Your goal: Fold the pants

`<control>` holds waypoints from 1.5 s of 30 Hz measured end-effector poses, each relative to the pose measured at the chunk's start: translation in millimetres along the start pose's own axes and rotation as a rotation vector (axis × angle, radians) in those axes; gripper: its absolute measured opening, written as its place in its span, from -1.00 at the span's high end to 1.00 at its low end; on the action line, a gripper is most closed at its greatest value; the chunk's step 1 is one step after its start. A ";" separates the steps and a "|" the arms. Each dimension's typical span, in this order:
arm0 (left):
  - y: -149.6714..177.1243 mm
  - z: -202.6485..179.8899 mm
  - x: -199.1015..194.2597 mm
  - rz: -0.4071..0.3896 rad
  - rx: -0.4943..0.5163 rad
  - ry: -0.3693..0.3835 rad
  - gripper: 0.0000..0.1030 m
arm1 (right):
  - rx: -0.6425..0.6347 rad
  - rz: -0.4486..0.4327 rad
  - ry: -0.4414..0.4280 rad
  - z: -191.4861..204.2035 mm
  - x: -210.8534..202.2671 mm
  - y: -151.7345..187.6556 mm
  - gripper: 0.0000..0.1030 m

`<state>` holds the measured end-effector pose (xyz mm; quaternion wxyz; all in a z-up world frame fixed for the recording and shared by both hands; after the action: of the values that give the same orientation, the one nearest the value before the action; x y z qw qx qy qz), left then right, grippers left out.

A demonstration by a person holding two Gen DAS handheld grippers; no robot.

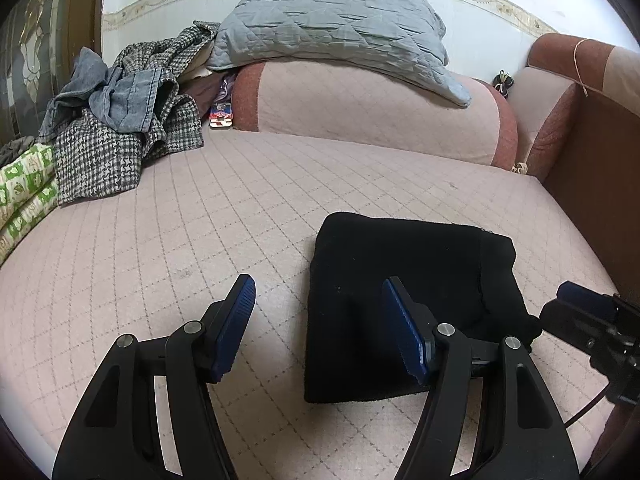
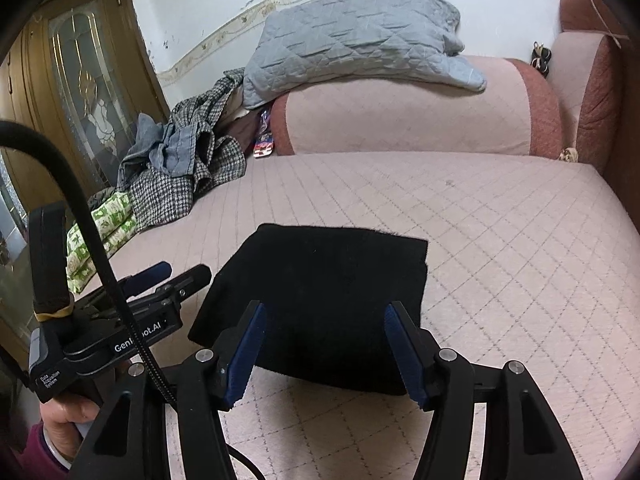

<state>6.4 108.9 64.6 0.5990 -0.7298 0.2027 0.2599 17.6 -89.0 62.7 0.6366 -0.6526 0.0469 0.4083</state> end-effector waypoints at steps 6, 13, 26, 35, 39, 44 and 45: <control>2.3 -5.2 1.3 -0.005 0.026 -0.018 -0.30 | 0.021 0.007 0.001 -7.0 5.1 5.2 -0.19; 3.3 -7.2 6.8 0.005 0.041 -0.024 -0.30 | 0.054 0.021 -0.006 -16.4 11.1 9.6 -0.19; 3.1 -4.9 17.1 0.058 0.015 0.002 -0.30 | 0.095 0.048 -0.003 -31.1 20.6 17.3 -0.21; 0.3 2.3 28.2 0.096 -0.029 0.002 -0.30 | 0.113 0.062 -0.003 -38.8 30.3 14.9 -0.28; 0.5 1.4 31.3 0.107 -0.026 -0.001 -0.30 | 0.107 0.065 0.007 -37.7 33.4 13.7 -0.28; 0.7 -1.6 28.2 0.089 -0.011 0.000 -0.30 | 0.096 0.063 0.001 -34.1 36.3 9.7 -0.28; 1.2 -2.7 27.3 0.084 -0.006 -0.001 -0.30 | 0.093 0.062 0.001 -33.4 35.9 10.1 -0.28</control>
<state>27.4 106.5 47.1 0.5856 -0.7222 0.2320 0.2858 51.3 -103.4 28.6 0.6533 -0.6208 0.0866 0.4247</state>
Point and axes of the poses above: each gripper's, at about its wrist camera, not at the fingertips, and x roughly the way its jaws point, z to its left, y to its underside, the point moved 1 cm from there along x, roughly the way its jaws point, and after that the axes turned 8 degrees about -x, right-handed, at the moved point
